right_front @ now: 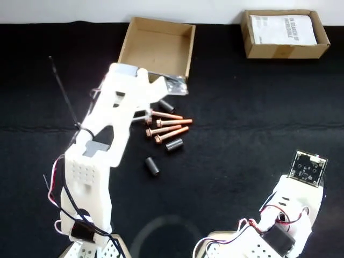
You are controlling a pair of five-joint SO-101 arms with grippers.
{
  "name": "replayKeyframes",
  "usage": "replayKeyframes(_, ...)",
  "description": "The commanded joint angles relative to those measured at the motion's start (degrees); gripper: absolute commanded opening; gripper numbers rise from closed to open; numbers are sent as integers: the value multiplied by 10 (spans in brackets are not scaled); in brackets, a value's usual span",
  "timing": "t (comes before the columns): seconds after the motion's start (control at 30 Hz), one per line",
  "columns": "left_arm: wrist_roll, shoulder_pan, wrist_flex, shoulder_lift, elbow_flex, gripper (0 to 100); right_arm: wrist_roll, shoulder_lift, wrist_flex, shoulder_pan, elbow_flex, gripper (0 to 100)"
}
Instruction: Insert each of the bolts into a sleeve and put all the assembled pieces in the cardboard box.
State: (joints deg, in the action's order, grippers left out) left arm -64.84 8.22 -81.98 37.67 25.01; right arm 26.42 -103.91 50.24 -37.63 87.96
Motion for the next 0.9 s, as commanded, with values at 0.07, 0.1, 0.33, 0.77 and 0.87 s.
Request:
replayKeyframes(0.07,-4,40,-2,14,21,123,7,-5,-16,-7,0,6)
replayKeyframes(0.1,-4,40,-2,22,21,123,7,-5,-17,-7,0,6)
replayKeyframes(0.33,-1,22,24,59,22,123,8,-5,-17,-7,0,6)
replayKeyframes(0.77,0,22,-29,56,22,8,6,-5,-18,-3,-7,6)
replayKeyframes(0.87,0,24,-122,30,63,8,6,-5,-18,13,-7,6)
